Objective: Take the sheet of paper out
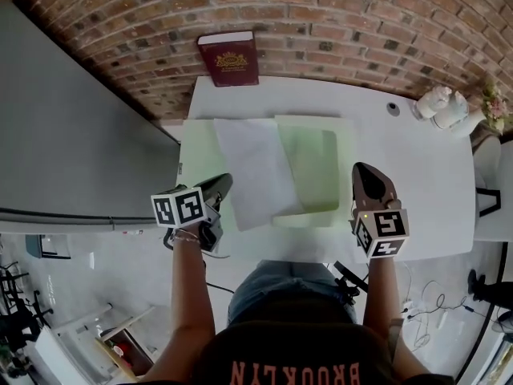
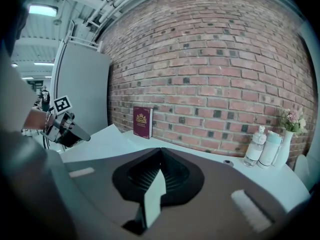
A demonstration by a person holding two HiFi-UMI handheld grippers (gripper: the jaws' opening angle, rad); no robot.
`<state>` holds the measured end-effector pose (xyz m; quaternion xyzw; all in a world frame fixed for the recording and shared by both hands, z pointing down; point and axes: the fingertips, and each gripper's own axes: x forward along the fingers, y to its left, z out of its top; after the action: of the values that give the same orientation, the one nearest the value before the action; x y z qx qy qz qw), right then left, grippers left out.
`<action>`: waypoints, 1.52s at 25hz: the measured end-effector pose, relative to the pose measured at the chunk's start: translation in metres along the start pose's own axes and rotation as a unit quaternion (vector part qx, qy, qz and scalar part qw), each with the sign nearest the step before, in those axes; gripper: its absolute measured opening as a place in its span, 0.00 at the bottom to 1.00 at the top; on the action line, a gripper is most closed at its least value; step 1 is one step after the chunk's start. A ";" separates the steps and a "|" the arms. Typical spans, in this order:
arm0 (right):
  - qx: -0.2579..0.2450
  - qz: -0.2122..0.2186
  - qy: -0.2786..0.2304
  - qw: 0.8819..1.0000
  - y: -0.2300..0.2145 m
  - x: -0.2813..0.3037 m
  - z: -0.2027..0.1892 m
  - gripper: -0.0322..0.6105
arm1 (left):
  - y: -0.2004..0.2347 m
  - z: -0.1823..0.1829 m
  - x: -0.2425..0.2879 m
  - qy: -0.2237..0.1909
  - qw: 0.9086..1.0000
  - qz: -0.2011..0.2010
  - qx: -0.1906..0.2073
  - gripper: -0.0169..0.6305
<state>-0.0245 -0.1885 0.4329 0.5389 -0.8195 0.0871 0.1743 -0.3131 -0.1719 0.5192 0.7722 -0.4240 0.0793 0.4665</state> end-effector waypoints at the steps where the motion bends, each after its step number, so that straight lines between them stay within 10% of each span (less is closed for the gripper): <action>1: -0.002 0.002 -0.003 1.000 0.001 -0.002 0.003 0.05 | 0.001 0.002 -0.005 -0.005 1.000 0.005 0.002 0.03; 12: -0.018 0.019 -0.026 0.999 0.015 -0.025 0.019 0.05 | -0.021 0.033 -0.048 -0.071 0.997 0.030 0.022 0.03; 23: -0.030 0.009 -0.077 0.997 0.010 -0.038 0.057 0.05 | -0.076 0.079 -0.072 -0.161 0.978 0.051 0.123 0.03; 38: -0.043 -0.027 -0.158 0.986 -0.013 -0.073 0.123 0.05 | -0.164 0.140 -0.097 -0.335 0.882 0.090 0.320 0.03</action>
<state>-0.0101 -0.1720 0.2907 0.5596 -0.8251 -0.0390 0.0673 -0.2925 -0.1920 0.2847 0.8186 -0.5740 -0.0111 0.0154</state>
